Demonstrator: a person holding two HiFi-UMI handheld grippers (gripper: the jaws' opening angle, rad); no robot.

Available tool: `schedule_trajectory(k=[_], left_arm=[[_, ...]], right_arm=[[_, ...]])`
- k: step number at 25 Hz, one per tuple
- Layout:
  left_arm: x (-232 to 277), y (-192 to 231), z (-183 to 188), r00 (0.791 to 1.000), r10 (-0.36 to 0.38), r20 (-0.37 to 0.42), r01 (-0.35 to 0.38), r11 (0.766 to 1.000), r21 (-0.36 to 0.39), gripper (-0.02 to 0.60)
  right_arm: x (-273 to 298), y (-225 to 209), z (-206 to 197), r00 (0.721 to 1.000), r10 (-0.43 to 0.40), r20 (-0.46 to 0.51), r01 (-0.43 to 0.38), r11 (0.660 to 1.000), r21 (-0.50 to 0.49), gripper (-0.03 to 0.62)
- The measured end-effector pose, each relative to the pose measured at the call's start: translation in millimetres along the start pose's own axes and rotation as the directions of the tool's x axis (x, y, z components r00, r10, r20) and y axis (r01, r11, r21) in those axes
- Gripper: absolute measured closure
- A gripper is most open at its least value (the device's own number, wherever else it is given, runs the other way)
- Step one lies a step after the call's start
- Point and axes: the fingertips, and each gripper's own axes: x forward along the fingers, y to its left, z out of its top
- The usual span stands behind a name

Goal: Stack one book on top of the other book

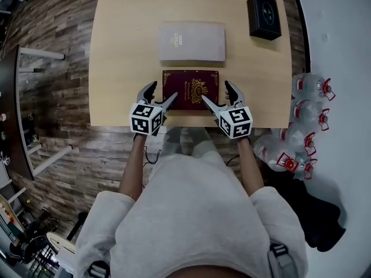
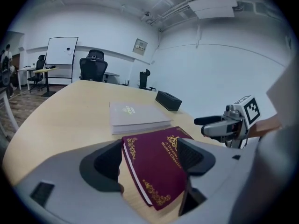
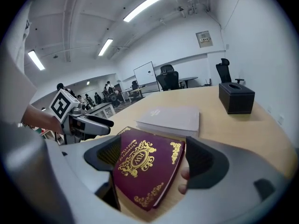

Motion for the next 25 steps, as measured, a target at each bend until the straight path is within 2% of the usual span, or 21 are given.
schedule_trajectory(k=[10, 25], left_arm=[[22, 8, -12, 0.999, -0.004, -0.046, 0.002, 0.999, -0.041, 0.213], [23, 5, -38, 0.994, -0.018, -0.105, 0.009, 0.997, -0.077, 0.213]], right_arm=[[22, -11, -24, 0.996, 0.036, -0.083, -0.032, 0.998, 0.053, 0.169], [30, -4, -59, 0.983, 0.075, -0.166, -0.052, 0.989, 0.137, 0.163]])
